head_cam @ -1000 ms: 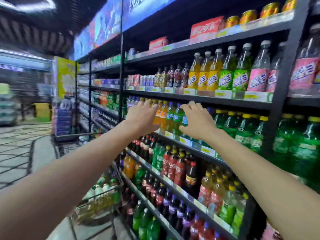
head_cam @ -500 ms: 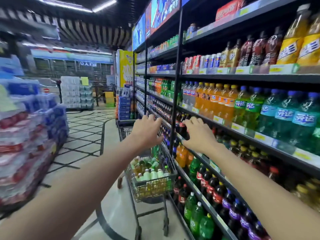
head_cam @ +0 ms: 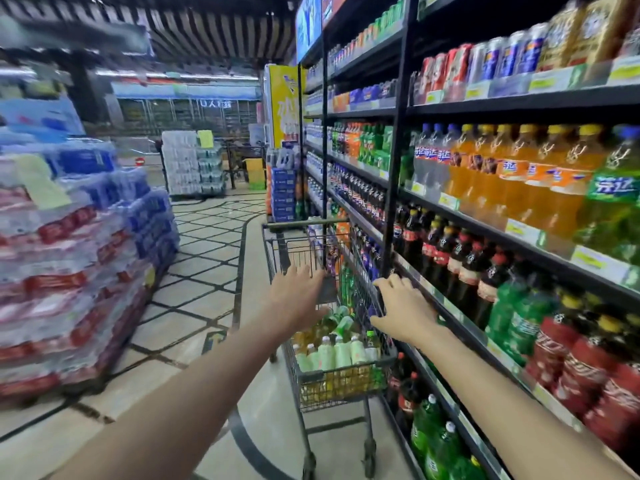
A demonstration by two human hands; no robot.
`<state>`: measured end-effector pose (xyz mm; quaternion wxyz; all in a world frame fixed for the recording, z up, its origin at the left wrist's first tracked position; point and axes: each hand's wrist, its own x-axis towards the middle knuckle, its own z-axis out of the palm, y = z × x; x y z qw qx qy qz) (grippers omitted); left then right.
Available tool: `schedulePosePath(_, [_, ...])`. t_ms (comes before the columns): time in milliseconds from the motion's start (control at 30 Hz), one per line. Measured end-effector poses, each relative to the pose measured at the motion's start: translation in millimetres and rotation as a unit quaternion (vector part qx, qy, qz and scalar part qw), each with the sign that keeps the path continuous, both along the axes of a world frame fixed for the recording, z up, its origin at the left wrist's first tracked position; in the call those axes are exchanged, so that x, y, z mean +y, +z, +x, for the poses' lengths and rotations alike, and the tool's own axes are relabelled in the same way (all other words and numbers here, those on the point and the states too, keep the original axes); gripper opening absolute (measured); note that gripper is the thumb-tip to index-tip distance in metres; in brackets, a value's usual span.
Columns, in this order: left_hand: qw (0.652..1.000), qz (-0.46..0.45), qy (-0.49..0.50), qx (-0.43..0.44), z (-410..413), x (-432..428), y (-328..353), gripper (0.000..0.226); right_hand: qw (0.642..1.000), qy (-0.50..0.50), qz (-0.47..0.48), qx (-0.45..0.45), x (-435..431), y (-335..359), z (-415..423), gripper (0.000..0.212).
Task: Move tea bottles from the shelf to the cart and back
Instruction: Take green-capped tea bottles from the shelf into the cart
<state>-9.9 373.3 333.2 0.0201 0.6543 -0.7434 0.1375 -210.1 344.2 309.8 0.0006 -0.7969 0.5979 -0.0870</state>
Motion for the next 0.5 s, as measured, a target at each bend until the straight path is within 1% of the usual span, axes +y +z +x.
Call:
schedulePosePath(133, [0.999,0.041,0.013,0.009,5.7,-35.9,-31.3,0.071,0.999,0.001,0.031,-0.007,-36.6,-25.6,2.3,0.067])
schedulePosePath(233, [0.998,0.062,0.016,0.012,10.0,-62.2,-53.1,0.066,0.999,-0.004,0.044,-0.005,-63.1,-42.3,4.3,0.071])
schedulePosePath(400, [0.995,0.095,-0.007,0.025,20.1,-118.6,-84.5,0.066,0.997,-0.029,0.072,-0.005,-109.4,-70.8,11.3,0.074])
schedulePosePath(500, [0.993,0.113,-0.028,0.014,26.4,-157.1,-103.6,0.067,0.994,-0.054,0.098,-0.006,-137.8,-92.3,17.4,0.075])
